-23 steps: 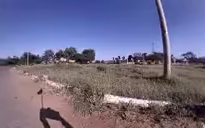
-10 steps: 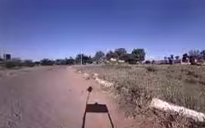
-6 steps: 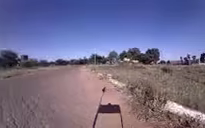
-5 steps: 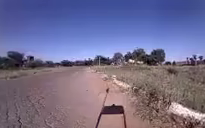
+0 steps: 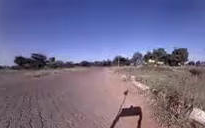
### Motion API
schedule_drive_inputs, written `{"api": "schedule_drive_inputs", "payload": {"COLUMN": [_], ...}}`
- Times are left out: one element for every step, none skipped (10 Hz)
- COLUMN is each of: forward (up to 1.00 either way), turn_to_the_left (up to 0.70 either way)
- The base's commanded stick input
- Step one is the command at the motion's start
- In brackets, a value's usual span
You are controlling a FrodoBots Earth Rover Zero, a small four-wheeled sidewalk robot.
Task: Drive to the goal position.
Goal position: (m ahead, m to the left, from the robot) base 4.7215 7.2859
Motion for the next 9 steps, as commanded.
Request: {"api": "schedule_drive_inputs", "payload": {"forward": [0.0, 0.0, 0.0, 0.0, 0.0, 0.0, 0.0, 0.0, 0.0], "turn_to_the_left": [0.7, 0.7, 0.7, 0.7, 0.7, 0.7, 0.7, 0.7, 0.7]}}
